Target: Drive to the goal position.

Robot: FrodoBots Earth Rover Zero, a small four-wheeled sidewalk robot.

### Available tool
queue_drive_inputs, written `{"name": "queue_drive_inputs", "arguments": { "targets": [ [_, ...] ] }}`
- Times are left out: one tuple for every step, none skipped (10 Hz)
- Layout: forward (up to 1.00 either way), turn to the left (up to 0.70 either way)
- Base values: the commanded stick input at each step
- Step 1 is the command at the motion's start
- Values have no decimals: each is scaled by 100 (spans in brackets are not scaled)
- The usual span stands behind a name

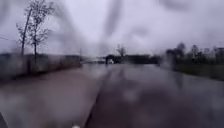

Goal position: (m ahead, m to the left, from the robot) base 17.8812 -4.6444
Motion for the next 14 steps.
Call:
{"name": "queue_drive_inputs", "arguments": {
  "targets": [
    [0, -70],
    [2, -63],
    [28, -28],
    [70, -29],
    [70, -11],
    [70, 0],
    [70, 0],
    [70, 0],
    [70, 0],
    [70, 0],
    [70, 0],
    [70, 0],
    [70, 0],
    [70, 0]
  ]
}}
